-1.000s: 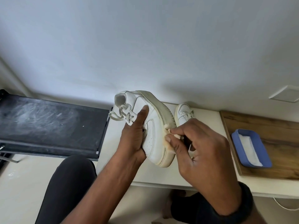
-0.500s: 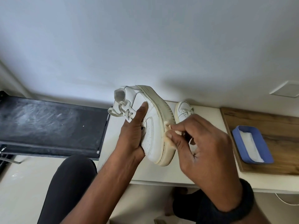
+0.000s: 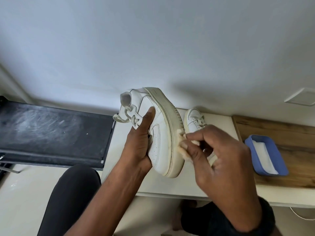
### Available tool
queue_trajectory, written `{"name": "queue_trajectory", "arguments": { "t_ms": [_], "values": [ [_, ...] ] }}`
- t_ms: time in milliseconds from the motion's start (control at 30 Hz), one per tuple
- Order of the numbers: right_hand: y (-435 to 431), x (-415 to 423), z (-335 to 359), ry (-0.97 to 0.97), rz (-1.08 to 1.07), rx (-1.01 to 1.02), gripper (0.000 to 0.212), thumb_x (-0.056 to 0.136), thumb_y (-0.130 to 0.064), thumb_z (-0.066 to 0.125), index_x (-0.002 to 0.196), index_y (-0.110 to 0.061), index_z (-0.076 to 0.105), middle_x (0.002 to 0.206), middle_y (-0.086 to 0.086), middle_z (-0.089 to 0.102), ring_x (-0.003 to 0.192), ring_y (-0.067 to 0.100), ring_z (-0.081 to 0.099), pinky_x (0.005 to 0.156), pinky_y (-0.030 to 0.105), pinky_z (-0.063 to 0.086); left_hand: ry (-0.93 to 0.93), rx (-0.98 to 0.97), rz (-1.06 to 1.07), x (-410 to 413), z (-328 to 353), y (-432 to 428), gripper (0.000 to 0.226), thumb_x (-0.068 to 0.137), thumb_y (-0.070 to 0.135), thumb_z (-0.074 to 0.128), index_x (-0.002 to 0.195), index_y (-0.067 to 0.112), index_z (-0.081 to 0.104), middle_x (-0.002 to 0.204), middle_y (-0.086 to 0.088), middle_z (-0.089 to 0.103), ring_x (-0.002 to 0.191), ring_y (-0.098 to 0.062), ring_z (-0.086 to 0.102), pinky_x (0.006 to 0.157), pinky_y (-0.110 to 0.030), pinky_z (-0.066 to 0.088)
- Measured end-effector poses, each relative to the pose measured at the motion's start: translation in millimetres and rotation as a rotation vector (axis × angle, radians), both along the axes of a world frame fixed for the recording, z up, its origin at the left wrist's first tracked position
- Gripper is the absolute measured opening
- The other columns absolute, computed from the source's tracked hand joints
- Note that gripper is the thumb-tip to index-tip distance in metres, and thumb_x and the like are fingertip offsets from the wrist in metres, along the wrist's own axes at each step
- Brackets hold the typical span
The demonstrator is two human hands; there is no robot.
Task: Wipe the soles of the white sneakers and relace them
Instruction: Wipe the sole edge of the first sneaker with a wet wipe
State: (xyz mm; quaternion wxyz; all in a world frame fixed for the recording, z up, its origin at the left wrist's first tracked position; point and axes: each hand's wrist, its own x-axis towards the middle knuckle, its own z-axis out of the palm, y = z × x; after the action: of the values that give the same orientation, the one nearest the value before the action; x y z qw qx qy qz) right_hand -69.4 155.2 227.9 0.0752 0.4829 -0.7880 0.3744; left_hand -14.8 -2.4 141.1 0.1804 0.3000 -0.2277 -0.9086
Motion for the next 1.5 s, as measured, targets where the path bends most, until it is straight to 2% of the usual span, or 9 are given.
{"name": "queue_trajectory", "arguments": {
  "t_ms": [100,300,467,733,867,1000,1133,1400,1500],
  "values": [
    [-5.0,-8.5,2.9,-0.09,-0.01,0.003,0.015,0.087,-0.03,0.07,0.088,-0.016,0.071,0.082,-0.016,0.068,0.073,0.004,0.065,0.058,0.018,0.052,0.013,-0.012,0.001,1.0,0.3,-0.8,0.05,0.093,0.044,0.072,0.131,0.011,0.069,0.115,-0.014,0.075,0.101,-0.032,0.073,0.088,-0.045,0.057],
    [10.1,9.5,-13.0,0.063,0.075,0.059,0.008,0.09,-0.028,0.065,0.089,-0.02,0.065,0.084,-0.012,0.064,0.072,0.004,0.063,0.057,0.028,0.055,0.048,-0.036,-0.114,4.1,4.2,0.5,0.034,0.095,0.044,0.066,0.092,0.014,0.081,0.077,-0.011,0.076,0.061,-0.025,0.073,0.057,-0.032,0.06],
    [16.8,12.0,-15.7,0.125,0.107,0.16,0.008,0.09,-0.031,0.061,0.088,-0.025,0.066,0.084,-0.013,0.061,0.069,0.011,0.061,0.054,0.033,0.054,-0.016,-0.078,-0.13,1.8,2.6,5.1,0.047,0.09,0.046,0.074,0.124,0.013,0.075,0.101,-0.014,0.079,0.082,-0.028,0.076,0.076,-0.039,0.061],
    [-0.8,-15.9,-7.7,0.102,0.015,0.139,0.007,0.085,-0.024,0.069,0.089,-0.023,0.064,0.088,-0.016,0.063,0.071,0.007,0.061,0.052,0.035,0.055,-0.135,-0.161,-0.143,0.8,-1.7,2.6,0.067,0.077,0.058,0.08,0.125,0.012,0.073,0.122,-0.017,0.072,0.104,-0.034,0.067,0.099,-0.05,0.052],
    [3.2,-0.6,-12.4,0.081,0.063,0.197,0.007,0.086,-0.027,0.068,0.092,-0.027,0.064,0.089,-0.017,0.059,0.074,0.004,0.06,0.057,0.029,0.056,-0.069,-0.08,-0.17,3.3,0.8,3.8,0.061,0.088,0.057,0.071,0.128,0.012,0.073,0.118,-0.018,0.076,0.096,-0.032,0.075,0.087,-0.043,0.058],
    [8.0,9.6,-16.1,0.089,0.069,0.25,0.009,0.085,-0.02,0.075,0.09,-0.021,0.068,0.097,-0.012,0.055,0.08,0.006,0.059,0.063,0.025,0.058,-0.088,-0.098,-0.106,2.2,-0.2,2.6,0.057,0.09,0.057,0.07,0.128,0.015,0.073,0.119,-0.016,0.076,0.101,-0.031,0.076,0.086,-0.042,0.06],
    [-2.5,3.6,-17.4,0.098,0.012,0.226,0.012,0.08,-0.015,0.079,0.088,-0.015,0.07,0.095,-0.007,0.058,0.084,0.011,0.061,0.067,0.032,0.059,-0.097,-0.099,-0.124,1.2,-4.5,4.3,0.066,0.088,0.065,0.07,0.133,0.017,0.07,0.126,-0.016,0.074,0.108,-0.034,0.073,0.092,-0.045,0.057],
    [0.8,18.8,-26.7,0.161,-0.017,0.207,0.015,0.083,-0.003,0.075,0.094,-0.013,0.073,0.089,-0.001,0.062,0.079,0.019,0.063,0.063,0.037,0.058,-0.031,-0.045,-0.123,0.5,-12.0,-3.1,0.063,0.088,0.065,0.07,0.129,0.017,0.073,0.111,-0.011,0.077,0.093,-0.029,0.075,0.086,-0.042,0.056],
    [8.5,27.8,-30.1,0.174,0.008,0.203,0.008,0.082,-0.011,0.07,0.089,-0.014,0.073,0.089,-0.001,0.063,0.079,0.021,0.064,0.06,0.038,0.057,-0.04,-0.037,-0.112,1.8,-12.4,-4.2,0.061,0.09,0.062,0.068,0.129,0.017,0.073,0.107,-0.009,0.077,0.089,-0.026,0.076,0.08,-0.039,0.059]
  ]
}}
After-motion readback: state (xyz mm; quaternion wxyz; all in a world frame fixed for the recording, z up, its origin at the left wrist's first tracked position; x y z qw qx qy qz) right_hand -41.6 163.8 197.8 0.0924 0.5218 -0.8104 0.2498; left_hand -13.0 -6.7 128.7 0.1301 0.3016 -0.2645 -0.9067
